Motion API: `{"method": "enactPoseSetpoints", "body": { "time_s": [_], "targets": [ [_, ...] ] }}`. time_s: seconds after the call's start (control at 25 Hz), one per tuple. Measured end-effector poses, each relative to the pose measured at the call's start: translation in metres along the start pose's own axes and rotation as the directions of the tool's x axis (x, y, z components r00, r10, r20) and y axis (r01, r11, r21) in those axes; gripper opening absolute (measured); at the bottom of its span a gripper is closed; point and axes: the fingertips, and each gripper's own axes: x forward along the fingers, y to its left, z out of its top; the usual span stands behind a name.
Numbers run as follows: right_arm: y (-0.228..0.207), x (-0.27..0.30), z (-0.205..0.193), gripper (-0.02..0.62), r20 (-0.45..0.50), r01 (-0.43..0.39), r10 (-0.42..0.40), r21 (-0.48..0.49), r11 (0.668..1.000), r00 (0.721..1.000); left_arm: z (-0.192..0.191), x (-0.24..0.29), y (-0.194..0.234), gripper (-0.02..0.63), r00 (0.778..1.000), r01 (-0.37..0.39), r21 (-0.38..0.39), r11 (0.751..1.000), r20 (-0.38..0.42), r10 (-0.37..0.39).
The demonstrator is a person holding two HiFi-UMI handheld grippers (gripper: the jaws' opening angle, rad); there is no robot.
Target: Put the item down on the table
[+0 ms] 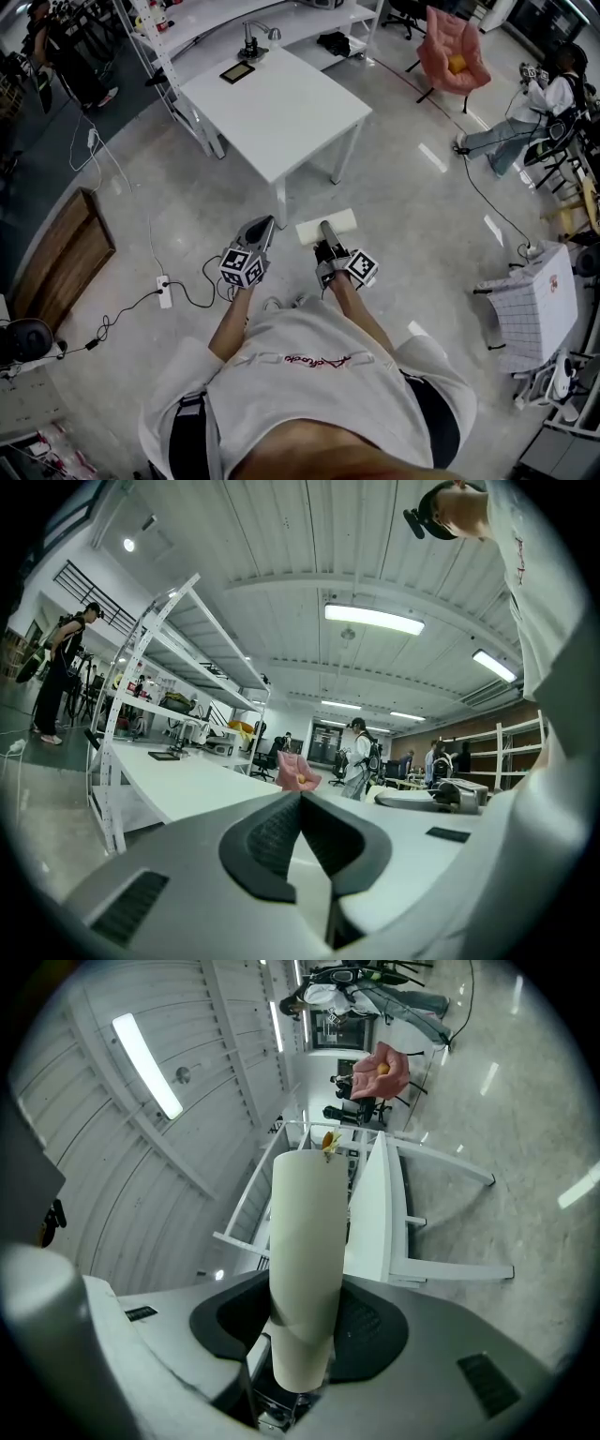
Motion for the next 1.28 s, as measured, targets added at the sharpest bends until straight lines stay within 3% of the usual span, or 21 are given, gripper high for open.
{"method": "enactPoseSetpoints", "body": {
  "time_s": [0.16, 0.6, 0.76, 1.28],
  "targets": [
    [-0.010, -0.002, 0.005, 0.189, -0.016, 0.002, -0.002, 0.029, 1.000, 1.000, -0.003, 0.007, -0.005, 0.018, 1.000, -0.007, 0.002, 1.000, -0.002, 0.007],
    [-0.023, 0.007, 0.018, 0.189, -0.062, 0.026, -0.028, -0.029, 0.999, 0.998, -0.007, 0.024, 0.000, 0.018, 0.999, -0.042, -0.010, 0.999, -0.006, 0.041],
    [-0.022, 0.021, 0.019, 0.189, -0.068, 0.000, 0.001, 0.022, 1.000, 0.998, -0.008, 0.032, 0.004, 0.017, 0.999, -0.041, -0.009, 0.999, -0.004, 0.041],
    [-0.047, 0.087, 0.044, 0.189, -0.078, 0.003, -0.003, -0.005, 1.000, 0.997, -0.006, 0.083, 0.051, 0.017, 0.999, -0.048, -0.023, 0.999, 0.011, 0.048]
  ]
}}
